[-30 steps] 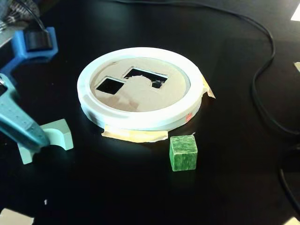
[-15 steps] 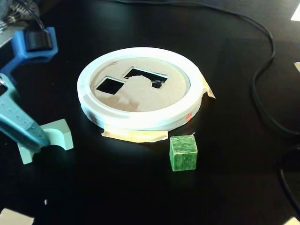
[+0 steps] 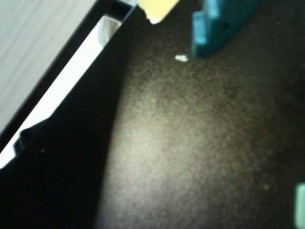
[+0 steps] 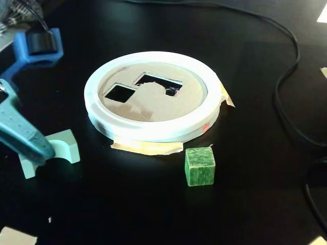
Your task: Pick up the U shape block and drop it in corresponding U shaped hole
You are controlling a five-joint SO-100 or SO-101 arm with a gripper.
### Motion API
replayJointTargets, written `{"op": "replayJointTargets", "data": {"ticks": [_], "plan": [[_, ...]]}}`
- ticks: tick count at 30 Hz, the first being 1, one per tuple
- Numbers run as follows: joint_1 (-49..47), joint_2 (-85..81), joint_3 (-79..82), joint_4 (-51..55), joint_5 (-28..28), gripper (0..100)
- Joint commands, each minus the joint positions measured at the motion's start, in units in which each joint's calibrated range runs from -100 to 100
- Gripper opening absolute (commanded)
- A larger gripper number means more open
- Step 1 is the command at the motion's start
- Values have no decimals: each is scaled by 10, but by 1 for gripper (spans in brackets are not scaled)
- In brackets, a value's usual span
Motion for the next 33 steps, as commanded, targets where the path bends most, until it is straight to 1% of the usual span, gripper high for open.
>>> {"op": "replayJointTargets", "data": {"ticks": [1,4,6,7,11,12,15,16,20,21,25,26,27,29,31,33], "plan": [[-8,-9,-12,-13,-5,88],[-15,1,-56,-7,-5,88],[-36,2,-78,13,-5,88],[-51,2,-101,46,-5,89],[-63,2,-173,141,-6,89],[-61,3,-204,188,-17,89],[-64,3,-252,255,-56,89],[-73,3,-271,294,-80,89],[-116,3,-295,375,-141,89],[-146,3,-296,387,-174,89],[-284,3,-295,379,-259,89],[-337,3,-294,378,-294,89],[-361,3,-290,377,-309,89],[-396,3,-285,362,-331,89],[-421,14,-278,323,-343,88],[-423,44,-263,294,-345,88]]}}
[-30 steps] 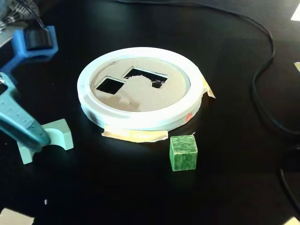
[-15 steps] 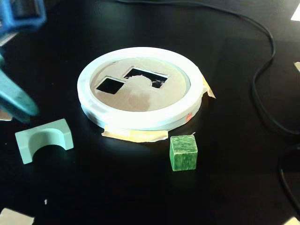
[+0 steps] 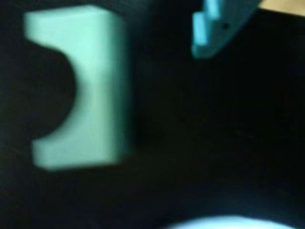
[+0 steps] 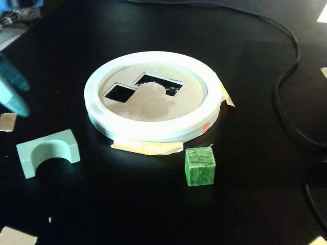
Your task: Pick up the U shape block and drop it in corresponding U shaped hole
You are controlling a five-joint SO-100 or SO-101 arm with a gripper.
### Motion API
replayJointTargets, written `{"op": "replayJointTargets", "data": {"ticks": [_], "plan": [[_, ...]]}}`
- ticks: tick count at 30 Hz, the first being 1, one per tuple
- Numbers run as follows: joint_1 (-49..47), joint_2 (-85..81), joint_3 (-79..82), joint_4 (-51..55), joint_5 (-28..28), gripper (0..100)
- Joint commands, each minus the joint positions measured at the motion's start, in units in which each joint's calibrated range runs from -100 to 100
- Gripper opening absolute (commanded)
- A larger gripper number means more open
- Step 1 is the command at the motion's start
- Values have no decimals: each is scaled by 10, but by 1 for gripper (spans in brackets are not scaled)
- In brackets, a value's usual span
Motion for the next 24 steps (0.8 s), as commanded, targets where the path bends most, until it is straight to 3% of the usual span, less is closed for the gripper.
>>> {"op": "replayJointTargets", "data": {"ticks": [1,9,18,24], "plan": [[-49,68,-13,-87,-31,88],[-34,269,0,-223,-24,88],[5,420,-6,-234,-22,88],[45,434,-10,-235,4,87]]}}
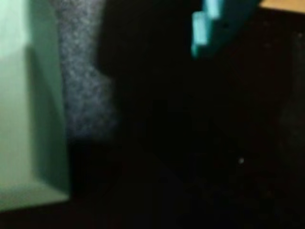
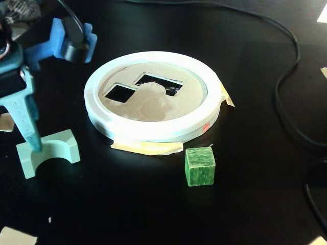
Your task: Pick up the U shape block and drop it in corresponding U shaped hole
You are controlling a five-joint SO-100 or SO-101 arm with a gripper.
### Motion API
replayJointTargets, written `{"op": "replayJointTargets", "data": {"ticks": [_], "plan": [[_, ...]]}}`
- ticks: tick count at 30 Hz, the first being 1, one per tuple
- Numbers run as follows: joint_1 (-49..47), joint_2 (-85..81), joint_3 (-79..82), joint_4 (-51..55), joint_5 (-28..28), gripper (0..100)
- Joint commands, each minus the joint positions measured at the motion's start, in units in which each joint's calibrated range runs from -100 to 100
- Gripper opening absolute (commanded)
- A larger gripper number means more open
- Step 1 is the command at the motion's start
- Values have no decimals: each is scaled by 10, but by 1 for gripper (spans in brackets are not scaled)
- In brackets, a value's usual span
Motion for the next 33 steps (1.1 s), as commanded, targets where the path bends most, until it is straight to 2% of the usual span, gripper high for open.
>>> {"op": "replayJointTargets", "data": {"ticks": [1,9,16,23,28,33], "plan": [[40,10,-18,-15,17,87],[23,11,-8,-83,20,62],[23,24,-6,-84,20,61],[23,106,-8,-143,21,60],[23,108,-10,-145,21,59],[23,108,-10,-145,21,38]]}}
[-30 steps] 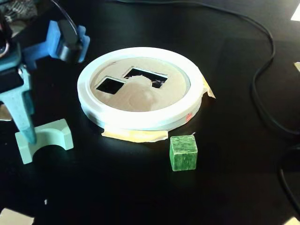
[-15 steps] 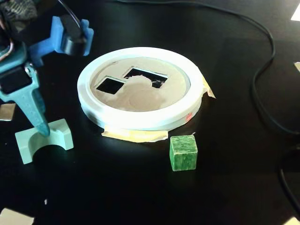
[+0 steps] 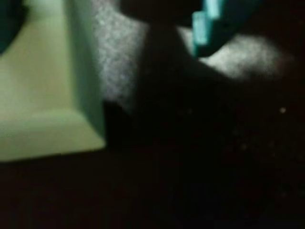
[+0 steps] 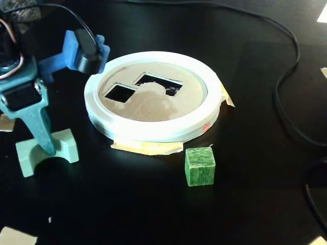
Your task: Pick up the U shape block and drop it in corresponding U shaped hole
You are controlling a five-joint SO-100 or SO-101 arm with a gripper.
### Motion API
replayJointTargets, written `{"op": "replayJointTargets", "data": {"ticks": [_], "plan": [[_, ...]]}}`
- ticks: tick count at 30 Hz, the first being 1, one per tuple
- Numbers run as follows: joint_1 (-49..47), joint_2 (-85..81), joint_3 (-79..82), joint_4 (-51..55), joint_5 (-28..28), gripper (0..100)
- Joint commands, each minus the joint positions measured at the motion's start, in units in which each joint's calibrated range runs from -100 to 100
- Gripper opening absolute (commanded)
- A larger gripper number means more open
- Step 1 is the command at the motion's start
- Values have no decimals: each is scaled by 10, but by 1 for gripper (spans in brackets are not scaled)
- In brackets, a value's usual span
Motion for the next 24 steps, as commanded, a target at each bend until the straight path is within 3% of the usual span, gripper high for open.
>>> {"op": "replayJointTargets", "data": {"ticks": [1,10,16,24], "plan": [[-4,0,-11,-15,4,34],[-4,-4,-9,-15,5,30],[-1,0,-10,-15,5,8],[15,-10,-16,-15,4,7]]}}
